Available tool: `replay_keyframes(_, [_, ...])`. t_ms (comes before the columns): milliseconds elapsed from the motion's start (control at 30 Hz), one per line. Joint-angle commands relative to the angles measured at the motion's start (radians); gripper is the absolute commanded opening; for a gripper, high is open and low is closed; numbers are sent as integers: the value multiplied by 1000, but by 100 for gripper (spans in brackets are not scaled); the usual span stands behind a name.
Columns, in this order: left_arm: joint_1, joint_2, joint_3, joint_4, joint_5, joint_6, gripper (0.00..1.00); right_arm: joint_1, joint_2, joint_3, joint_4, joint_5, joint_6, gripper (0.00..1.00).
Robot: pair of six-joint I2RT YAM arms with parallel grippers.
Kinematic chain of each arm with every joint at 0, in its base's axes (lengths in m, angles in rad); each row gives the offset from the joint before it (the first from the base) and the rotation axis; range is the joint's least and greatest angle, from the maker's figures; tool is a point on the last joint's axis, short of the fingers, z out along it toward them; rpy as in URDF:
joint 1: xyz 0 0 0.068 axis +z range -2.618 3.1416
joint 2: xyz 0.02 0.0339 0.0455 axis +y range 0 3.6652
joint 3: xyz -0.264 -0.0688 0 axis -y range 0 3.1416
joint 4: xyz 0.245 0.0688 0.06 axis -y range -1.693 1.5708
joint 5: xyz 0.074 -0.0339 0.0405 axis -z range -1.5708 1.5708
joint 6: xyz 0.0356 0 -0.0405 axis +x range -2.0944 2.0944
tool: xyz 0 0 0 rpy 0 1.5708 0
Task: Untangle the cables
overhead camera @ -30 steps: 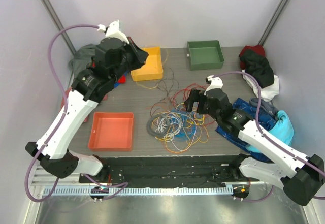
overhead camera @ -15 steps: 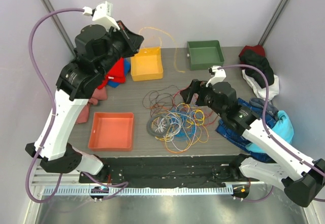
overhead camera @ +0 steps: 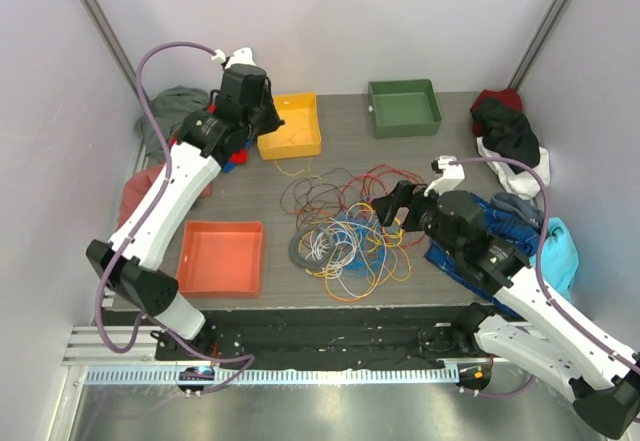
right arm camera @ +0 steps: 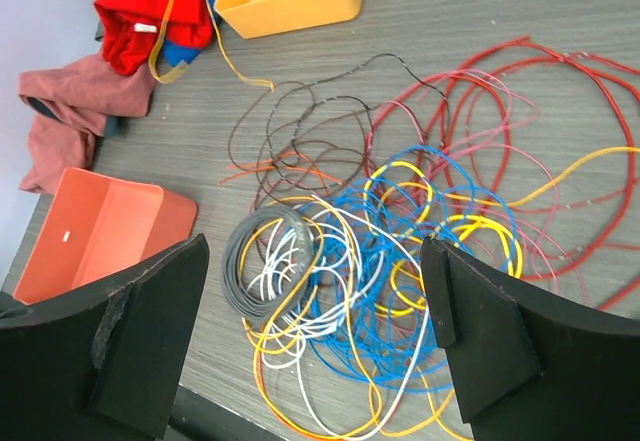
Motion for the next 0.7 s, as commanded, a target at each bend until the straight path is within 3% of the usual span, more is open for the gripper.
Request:
replay_keyframes(0, [92, 72, 20, 75, 15, -49, 0, 2, -53, -39, -7, 35, 14, 96])
replay_keyframes(133, [137, 178, 81, 113, 53, -66, 0, 3, -50, -69, -7, 25, 20, 96])
replay_keyframes(433, [203, 443, 374, 107, 101, -64, 0, 3, -24, -94, -4, 35, 5, 96])
replay_keyframes(667, [258, 463, 472, 133, 90, -55, 0, 2, 3, -103, -2, 18, 3, 97])
